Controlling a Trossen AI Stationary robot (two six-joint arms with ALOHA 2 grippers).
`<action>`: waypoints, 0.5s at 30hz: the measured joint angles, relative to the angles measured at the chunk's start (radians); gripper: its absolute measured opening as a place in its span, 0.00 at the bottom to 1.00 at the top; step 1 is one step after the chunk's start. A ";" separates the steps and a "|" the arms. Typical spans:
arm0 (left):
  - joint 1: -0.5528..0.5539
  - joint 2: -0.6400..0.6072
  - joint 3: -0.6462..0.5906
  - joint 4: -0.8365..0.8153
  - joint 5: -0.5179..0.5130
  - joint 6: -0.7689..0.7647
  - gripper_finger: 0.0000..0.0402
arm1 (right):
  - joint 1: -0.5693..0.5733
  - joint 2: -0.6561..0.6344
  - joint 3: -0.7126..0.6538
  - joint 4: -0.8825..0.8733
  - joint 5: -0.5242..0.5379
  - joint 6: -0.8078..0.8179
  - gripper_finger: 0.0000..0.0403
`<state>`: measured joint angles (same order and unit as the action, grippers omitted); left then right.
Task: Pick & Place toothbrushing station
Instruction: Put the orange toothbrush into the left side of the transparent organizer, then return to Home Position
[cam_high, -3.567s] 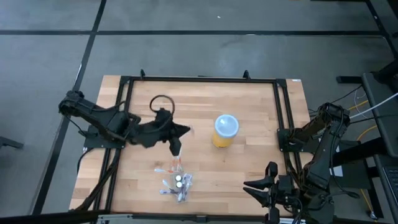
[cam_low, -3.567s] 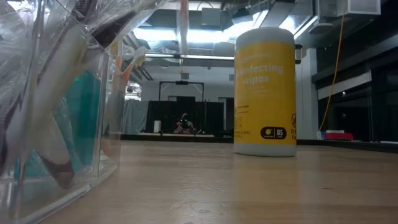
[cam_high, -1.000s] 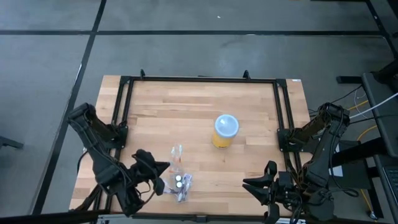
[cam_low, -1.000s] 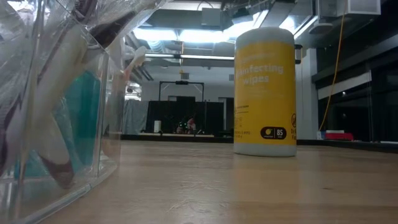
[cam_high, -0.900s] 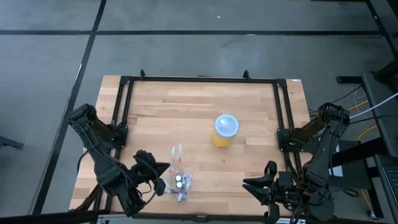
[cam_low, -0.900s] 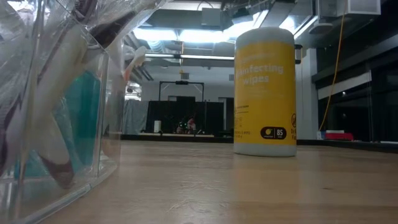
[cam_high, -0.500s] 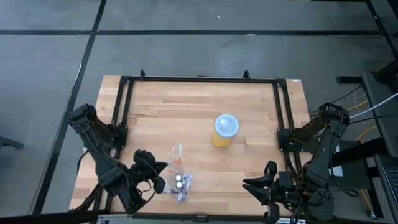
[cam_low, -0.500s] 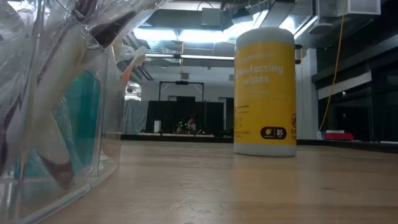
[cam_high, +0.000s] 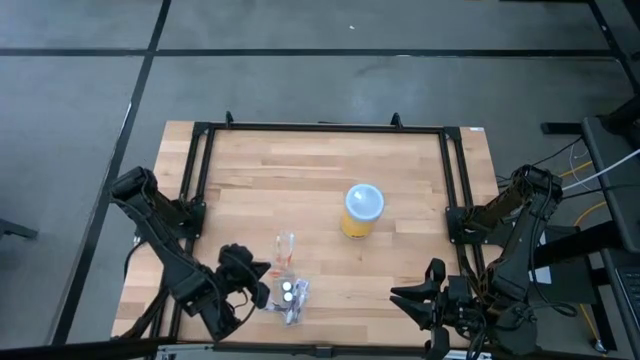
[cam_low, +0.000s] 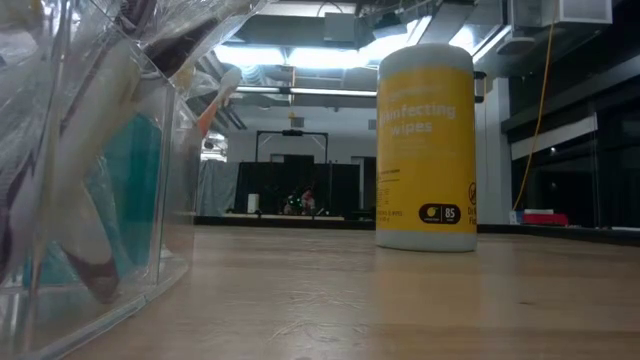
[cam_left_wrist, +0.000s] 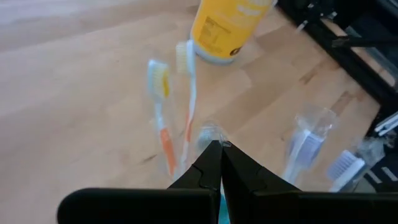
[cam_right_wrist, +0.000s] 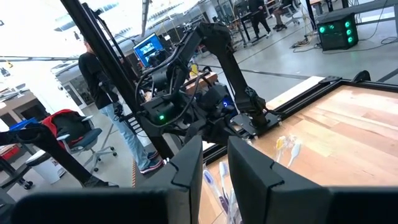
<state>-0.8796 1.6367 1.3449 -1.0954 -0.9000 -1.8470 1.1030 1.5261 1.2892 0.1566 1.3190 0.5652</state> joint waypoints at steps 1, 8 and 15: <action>0.002 0.000 0.000 0.003 -0.011 0.012 0.00 | 0.000 0.000 0.000 0.000 0.000 0.000 0.20; 0.035 0.000 0.000 0.006 0.016 0.036 0.07 | 0.000 0.000 0.000 0.000 -0.003 0.000 0.20; 0.049 -0.011 0.000 0.007 0.028 0.032 0.24 | 0.018 0.000 0.000 0.000 -0.002 0.000 0.20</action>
<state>-0.8311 1.6254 1.3449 -1.0884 -0.8715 -1.8152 1.1210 1.5261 1.2892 0.1567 1.3170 0.5647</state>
